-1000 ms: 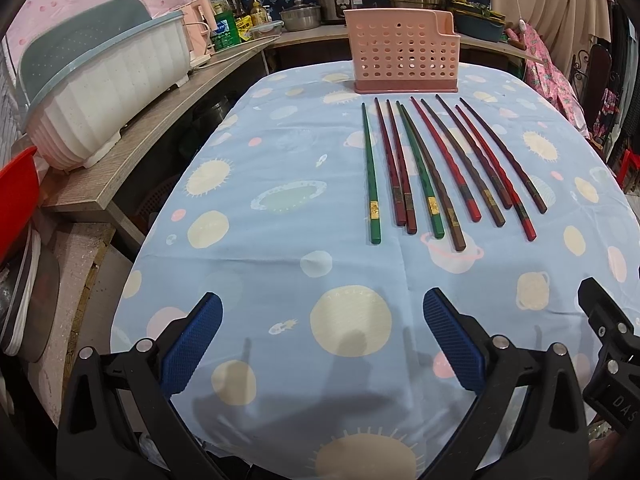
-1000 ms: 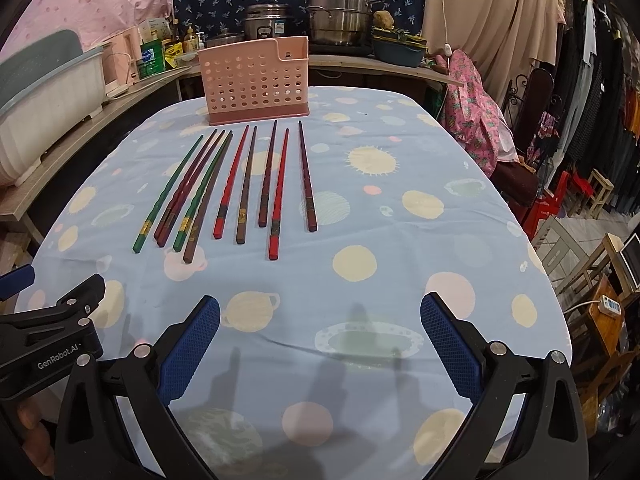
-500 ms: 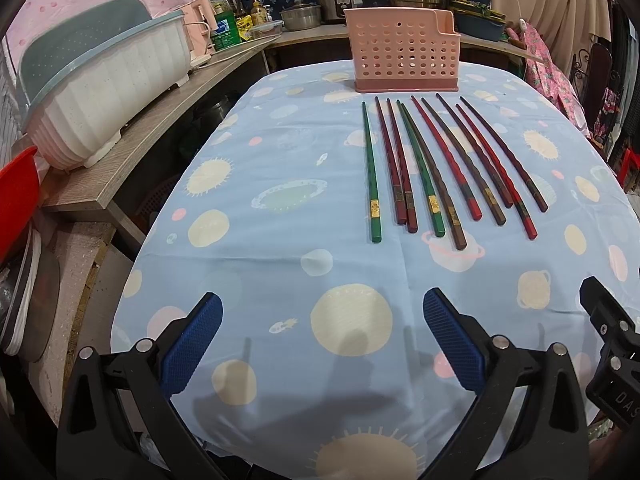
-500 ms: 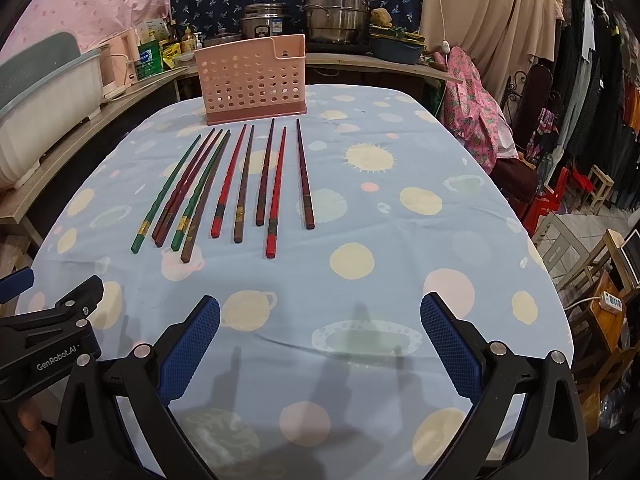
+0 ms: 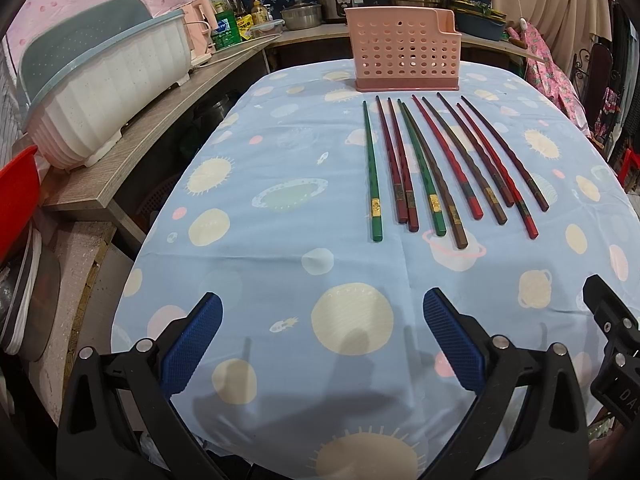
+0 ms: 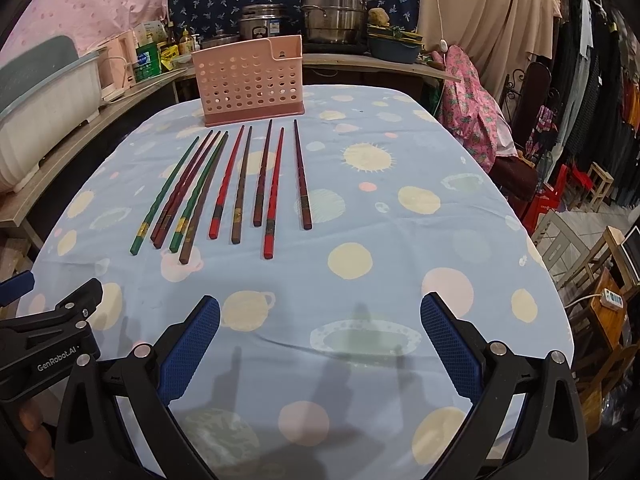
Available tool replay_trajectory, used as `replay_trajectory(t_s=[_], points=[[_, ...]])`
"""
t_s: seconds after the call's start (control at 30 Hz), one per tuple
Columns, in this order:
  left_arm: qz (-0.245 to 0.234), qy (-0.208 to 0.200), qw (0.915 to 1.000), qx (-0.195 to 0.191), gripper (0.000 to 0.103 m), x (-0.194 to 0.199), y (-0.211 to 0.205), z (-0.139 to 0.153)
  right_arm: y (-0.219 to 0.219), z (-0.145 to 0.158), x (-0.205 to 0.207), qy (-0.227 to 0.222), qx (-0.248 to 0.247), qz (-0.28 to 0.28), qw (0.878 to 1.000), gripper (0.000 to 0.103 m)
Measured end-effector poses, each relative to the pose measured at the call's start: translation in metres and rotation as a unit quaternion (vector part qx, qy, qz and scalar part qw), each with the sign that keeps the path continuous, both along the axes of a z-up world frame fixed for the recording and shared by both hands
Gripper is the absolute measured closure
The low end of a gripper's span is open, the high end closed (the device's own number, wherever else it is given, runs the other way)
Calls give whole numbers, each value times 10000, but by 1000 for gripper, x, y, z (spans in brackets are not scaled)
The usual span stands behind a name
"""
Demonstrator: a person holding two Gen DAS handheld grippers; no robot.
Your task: Organize utensils
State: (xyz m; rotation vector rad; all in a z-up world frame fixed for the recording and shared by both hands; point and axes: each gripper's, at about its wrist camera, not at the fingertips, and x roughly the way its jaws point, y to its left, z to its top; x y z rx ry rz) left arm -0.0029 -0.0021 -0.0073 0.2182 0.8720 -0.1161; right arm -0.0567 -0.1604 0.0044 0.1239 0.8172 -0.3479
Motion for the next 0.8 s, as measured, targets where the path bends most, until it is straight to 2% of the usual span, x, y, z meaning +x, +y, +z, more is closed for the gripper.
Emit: replay_trajectory(t_s=[0.43, 0.8], points=[[63, 83, 9999, -10, 7, 11, 6, -4, -14, -4, 6, 38, 139, -113, 9998, 7], [169, 167, 9997, -1, 7, 49, 7, -10, -34, -9, 43, -3, 211, -120, 9997, 7]])
